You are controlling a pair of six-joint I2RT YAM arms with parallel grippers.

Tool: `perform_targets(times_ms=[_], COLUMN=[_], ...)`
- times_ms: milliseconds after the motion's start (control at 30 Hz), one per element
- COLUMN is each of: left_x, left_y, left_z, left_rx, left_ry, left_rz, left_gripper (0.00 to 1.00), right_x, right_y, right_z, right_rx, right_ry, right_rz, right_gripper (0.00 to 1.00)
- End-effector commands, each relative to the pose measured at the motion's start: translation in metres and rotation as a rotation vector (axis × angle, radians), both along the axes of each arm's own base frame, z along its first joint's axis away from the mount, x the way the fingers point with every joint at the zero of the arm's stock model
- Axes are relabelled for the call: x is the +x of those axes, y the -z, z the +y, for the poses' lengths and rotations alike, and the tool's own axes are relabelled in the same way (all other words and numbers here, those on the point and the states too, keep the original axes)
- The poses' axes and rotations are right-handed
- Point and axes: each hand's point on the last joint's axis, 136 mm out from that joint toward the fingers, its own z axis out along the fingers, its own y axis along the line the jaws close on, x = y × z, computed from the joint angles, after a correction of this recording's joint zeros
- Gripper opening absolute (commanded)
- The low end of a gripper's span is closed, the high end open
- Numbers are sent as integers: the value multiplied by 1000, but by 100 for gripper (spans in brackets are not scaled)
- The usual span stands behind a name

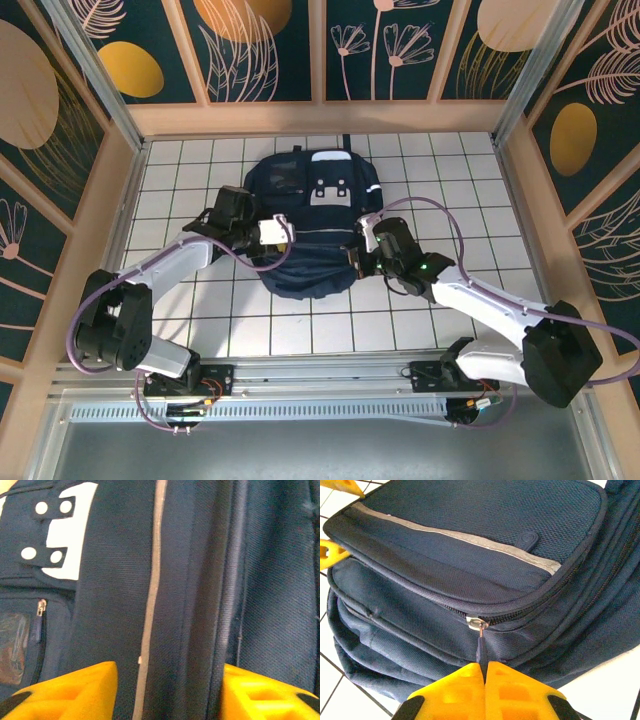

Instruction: Pack the student bag

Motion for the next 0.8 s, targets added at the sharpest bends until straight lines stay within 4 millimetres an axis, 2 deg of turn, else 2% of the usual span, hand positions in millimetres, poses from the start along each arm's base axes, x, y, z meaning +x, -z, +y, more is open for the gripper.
perform_targets(times_ms=[0,100,233,333,467,633,700,733,767], left_x=[8,-17,-38,-44,-37,-16,-13,-12,-6], left_y=[-33,-50,-39,-30,-17,-8,-5,-3,-10], left_z=[-5,-28,-48,-59,-71,-68,-66,-64,-65], left_rx=[-137,-256,-221,-195,-150,-91,-68,-54,-54], left_ry=[-42,65,113,124,105,19,12,7,1], left_rz=[-4,67,124,159,146,108,93,88,65], left_gripper=[60,67,69,69,68,55,40,28,18], right_x=[-5,-8,-9,-8,-10,-15,-18,-19,-20], right_y=[0,-11,-33,-47,-60,-65,-63,-61,-59], right_z=[12,28,49,60,67,67,65,64,64], right_rx=[11,35,85,109,122,128,125,123,121], right_ry=[-28,-64,-113,-139,-160,-170,-170,-169,-170], right_rz=[17,8,-13,-26,-37,-37,-31,-25,-17], right_gripper=[0,0,0,0,0,0,0,0,0])
